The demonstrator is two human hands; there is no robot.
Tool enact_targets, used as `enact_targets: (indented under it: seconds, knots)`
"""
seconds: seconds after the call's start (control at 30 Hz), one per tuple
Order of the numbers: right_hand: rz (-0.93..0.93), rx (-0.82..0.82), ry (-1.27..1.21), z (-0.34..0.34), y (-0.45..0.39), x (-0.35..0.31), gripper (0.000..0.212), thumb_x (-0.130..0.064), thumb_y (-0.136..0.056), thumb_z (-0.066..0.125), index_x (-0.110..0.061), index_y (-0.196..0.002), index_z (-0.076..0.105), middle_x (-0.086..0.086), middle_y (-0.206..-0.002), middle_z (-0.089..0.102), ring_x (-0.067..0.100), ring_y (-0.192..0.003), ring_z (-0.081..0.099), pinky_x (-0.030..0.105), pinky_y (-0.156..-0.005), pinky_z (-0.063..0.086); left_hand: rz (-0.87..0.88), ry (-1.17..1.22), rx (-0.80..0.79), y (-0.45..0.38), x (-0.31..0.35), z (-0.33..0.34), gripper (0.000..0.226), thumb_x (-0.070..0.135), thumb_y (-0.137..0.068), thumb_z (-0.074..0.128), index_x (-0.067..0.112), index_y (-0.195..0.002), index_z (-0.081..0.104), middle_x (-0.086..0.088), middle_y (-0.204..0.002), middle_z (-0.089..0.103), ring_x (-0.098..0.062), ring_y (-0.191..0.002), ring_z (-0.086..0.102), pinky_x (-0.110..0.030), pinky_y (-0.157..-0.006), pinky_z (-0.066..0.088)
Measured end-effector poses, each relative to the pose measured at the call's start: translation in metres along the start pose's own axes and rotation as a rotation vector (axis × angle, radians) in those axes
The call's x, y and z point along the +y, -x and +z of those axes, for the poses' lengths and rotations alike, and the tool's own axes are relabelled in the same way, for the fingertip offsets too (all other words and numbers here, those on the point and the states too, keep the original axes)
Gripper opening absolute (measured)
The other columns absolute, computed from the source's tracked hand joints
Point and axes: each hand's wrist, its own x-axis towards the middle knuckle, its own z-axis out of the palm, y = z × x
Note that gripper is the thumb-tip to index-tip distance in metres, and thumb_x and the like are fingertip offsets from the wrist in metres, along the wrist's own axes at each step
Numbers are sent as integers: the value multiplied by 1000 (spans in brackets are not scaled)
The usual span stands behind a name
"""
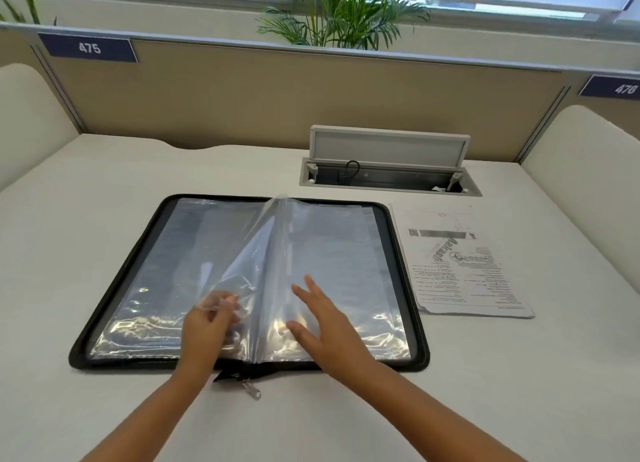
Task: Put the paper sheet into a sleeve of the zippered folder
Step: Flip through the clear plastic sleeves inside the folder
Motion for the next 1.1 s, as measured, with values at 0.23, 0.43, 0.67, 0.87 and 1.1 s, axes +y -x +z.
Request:
enact_targets:
  seconds: [0.23,0.43,0.67,0.87,1.1]
  knots:
    - [233,-62,456,-11,21,38,84,-73,-72,8,-35,-147,3,6,-146,-34,29,-141,-20,31,-108,-13,-87,212,317,-16,-23,-58,17,2,-86,53,0,-103,49,-11,-51,57,-19,-35,56,-25,-36,50]
    - [344,-64,468,-14,32,50,105,-79,-49,-9,-38,-146,-3,13,-151,-30,31,-140,-24,36,-112,-11,-212,147,662,-28,-33,-77,25,12,-67,60,24,-79,40,-21,-96,55,-32,-69,63,-54,-63,56]
    - [299,-72,444,-8,39,57,98,-78,-55,-8,-40,-145,-5,0,-140,-38,23,-139,-27,32,-111,-12,-121,-314,847,-44,0,-69,47,5,-82,54,3,-126,37,-23,-141,27,-33,-107,44,-43,-90,38]
    - [245,-14,445,-10,11,63,97,-75,-63,-4,-29,-148,1,7,-155,-22,17,-133,-31,31,-109,-15,189,-667,252,-51,1,-25,48,5,-85,57,3,-130,41,-16,-150,22,-33,-137,25,-49,-107,29]
    - [174,15,525,-13,-16,78,81,-70,-80,7,-26,-148,7,5,-157,-11,21,-138,-25,36,-111,-14,460,-1100,-404,-32,-33,38,94,77,-72,7,19,-146,14,7,-149,-11,-14,-138,-13,-35,-111,-5]
